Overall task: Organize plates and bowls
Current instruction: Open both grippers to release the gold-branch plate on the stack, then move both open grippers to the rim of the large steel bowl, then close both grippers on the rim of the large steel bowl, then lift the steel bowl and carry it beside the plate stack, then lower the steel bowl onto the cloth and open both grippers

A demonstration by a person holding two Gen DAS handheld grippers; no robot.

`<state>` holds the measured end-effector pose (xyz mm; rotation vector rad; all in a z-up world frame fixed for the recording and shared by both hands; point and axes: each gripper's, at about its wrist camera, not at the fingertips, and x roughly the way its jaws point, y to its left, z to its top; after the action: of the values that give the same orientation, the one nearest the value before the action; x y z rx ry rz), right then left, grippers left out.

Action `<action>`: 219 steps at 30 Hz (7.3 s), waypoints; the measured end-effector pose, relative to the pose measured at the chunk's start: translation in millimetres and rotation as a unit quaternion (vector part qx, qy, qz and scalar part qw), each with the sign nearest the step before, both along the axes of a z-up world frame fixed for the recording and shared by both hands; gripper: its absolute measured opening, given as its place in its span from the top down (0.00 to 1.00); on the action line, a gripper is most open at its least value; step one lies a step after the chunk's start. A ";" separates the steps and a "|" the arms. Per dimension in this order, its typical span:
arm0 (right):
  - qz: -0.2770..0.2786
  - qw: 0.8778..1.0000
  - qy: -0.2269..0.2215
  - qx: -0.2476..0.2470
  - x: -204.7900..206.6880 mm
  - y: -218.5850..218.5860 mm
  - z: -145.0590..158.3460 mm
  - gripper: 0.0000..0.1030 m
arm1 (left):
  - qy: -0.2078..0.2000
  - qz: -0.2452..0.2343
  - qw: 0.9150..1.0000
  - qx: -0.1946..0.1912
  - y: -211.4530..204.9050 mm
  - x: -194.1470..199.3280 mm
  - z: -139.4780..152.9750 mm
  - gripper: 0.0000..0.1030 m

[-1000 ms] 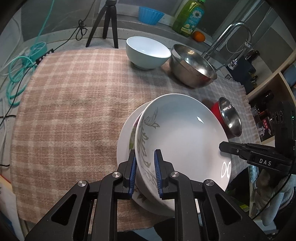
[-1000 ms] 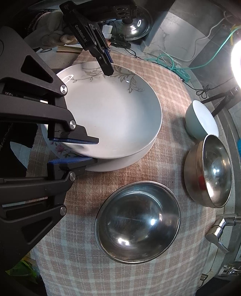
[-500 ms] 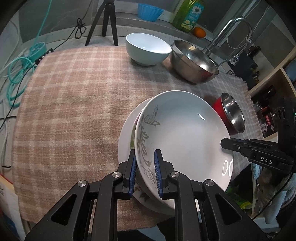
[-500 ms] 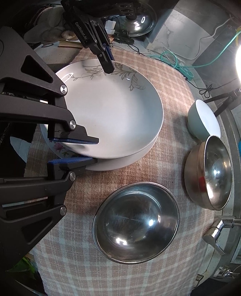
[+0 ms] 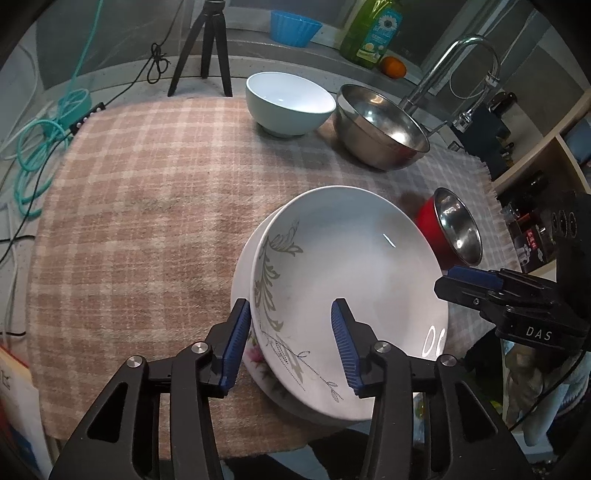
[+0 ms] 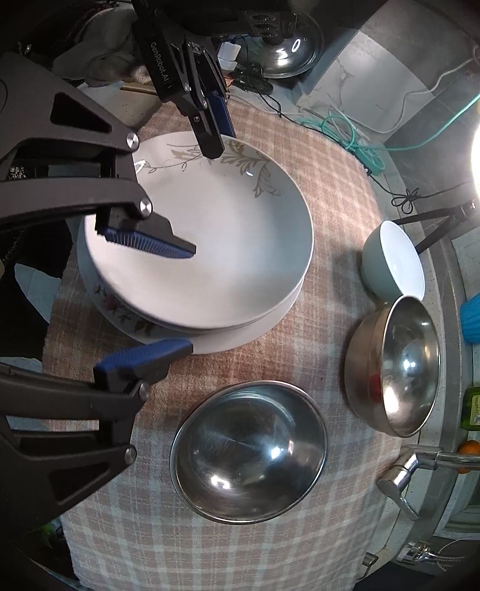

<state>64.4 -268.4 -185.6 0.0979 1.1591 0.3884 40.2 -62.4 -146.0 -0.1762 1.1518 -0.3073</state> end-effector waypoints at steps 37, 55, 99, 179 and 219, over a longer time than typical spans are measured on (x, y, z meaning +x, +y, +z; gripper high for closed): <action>-0.108 0.989 -0.063 0.073 31.9 -111.6 63.4 0.33 | -0.041 0.018 0.999 0.003 -16.5 33.5 28.9 0.52; -0.135 0.975 -0.004 0.176 127.5 -145.8 40.3 0.33 | -0.007 0.041 0.993 -0.107 -64.8 119.1 25.1 0.52; -0.133 0.978 0.071 0.141 194.3 -115.6 -17.2 0.80 | 0.054 0.073 0.989 -0.115 -85.2 183.0 -25.6 0.67; 0.122 0.987 0.080 0.073 28.0 188.8 -17.8 0.81 | 0.037 0.232 0.967 -0.096 155.4 -48.2 -11.4 0.67; 0.014 0.991 -0.131 0.033 8.3 14.5 78.4 0.09 | -0.116 0.112 0.986 0.039 38.6 -26.5 79.2 0.29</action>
<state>72.7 -253.9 -107.2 0.0865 0.8887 0.4506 13.7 -23.8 -66.8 -0.1937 0.9020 -0.0805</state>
